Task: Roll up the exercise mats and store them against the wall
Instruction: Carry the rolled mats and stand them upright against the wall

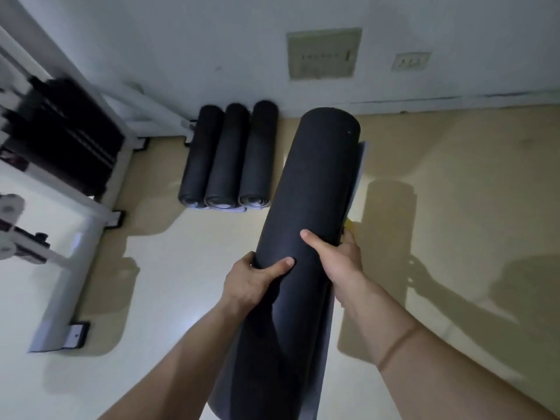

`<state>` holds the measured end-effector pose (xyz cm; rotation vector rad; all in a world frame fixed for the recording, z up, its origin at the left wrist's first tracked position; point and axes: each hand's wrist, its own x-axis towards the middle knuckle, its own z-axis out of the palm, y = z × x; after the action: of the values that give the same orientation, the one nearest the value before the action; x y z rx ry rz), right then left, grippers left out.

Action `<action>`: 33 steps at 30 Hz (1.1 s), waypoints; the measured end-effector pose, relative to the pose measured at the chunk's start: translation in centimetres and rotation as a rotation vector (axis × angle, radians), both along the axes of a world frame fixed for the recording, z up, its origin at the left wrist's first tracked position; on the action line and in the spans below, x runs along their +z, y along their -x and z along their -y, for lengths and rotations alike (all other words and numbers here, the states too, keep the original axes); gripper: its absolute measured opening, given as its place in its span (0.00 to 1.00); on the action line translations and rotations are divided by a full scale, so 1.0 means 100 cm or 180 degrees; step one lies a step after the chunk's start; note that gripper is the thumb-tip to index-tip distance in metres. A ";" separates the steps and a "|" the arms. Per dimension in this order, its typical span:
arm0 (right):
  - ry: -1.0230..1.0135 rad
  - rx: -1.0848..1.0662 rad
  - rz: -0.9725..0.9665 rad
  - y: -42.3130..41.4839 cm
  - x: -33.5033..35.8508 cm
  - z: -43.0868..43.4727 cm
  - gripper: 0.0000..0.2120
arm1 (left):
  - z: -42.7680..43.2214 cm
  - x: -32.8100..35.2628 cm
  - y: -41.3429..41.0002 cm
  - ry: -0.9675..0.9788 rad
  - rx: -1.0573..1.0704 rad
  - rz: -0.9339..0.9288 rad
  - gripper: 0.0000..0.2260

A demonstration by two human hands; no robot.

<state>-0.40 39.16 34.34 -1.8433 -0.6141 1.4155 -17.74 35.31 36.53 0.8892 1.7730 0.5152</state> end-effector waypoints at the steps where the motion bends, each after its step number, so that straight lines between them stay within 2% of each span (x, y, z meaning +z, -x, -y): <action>1: -0.0051 0.0020 -0.0037 0.013 0.006 -0.020 0.47 | -0.018 0.004 0.013 -0.0031 0.0068 0.0004 0.34; 5: -0.0140 0.0131 -0.0130 0.039 0.012 -0.114 0.41 | -0.102 0.010 0.036 -0.0107 0.0256 0.0028 0.30; 9: -0.0187 0.0272 -0.0208 0.035 0.003 -0.215 0.38 | -0.193 0.003 0.030 -0.0197 0.0400 0.0086 0.32; 12: -0.0256 0.0462 -0.0253 0.032 -0.009 -0.294 0.28 | -0.263 -0.012 0.026 -0.0185 0.0507 0.0084 0.44; 14: -0.0301 0.0512 -0.0229 0.036 -0.024 -0.350 0.28 | -0.316 -0.030 0.029 -0.0137 0.0563 0.0095 0.52; 17: -0.0338 0.0535 -0.0217 0.047 -0.050 -0.428 0.32 | -0.392 -0.063 0.038 -0.0084 0.0653 0.0227 0.49; 20: -0.0224 0.0580 -0.0155 0.052 -0.082 -0.499 0.26 | -0.462 -0.098 0.042 -0.0052 0.0582 0.0201 0.44; 25: -0.0046 0.0540 -0.0172 0.048 -0.196 -0.589 0.25 | -0.554 -0.209 0.034 0.0143 0.0464 0.0191 0.28; 26: 0.0019 0.0547 -0.0183 0.044 -0.226 -0.600 0.25 | -0.566 -0.235 0.030 0.0198 0.0439 0.0115 0.28; 29: 0.0145 0.0540 -0.0278 0.037 -0.312 -0.625 0.24 | -0.588 -0.315 0.018 0.0382 0.0423 -0.0225 0.47; 30: 0.0174 0.0575 -0.0288 0.037 -0.339 -0.632 0.24 | -0.593 -0.340 0.015 0.0433 0.0432 -0.0353 0.51; 33: 0.0235 0.0604 -0.0379 0.030 -0.405 -0.649 0.22 | -0.608 -0.397 0.007 0.0536 0.0290 -0.0606 0.52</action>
<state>-3.43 104.03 -6.20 -1.7796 -0.6997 1.6796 -18.41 96.16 -3.12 0.7625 2.0051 0.3420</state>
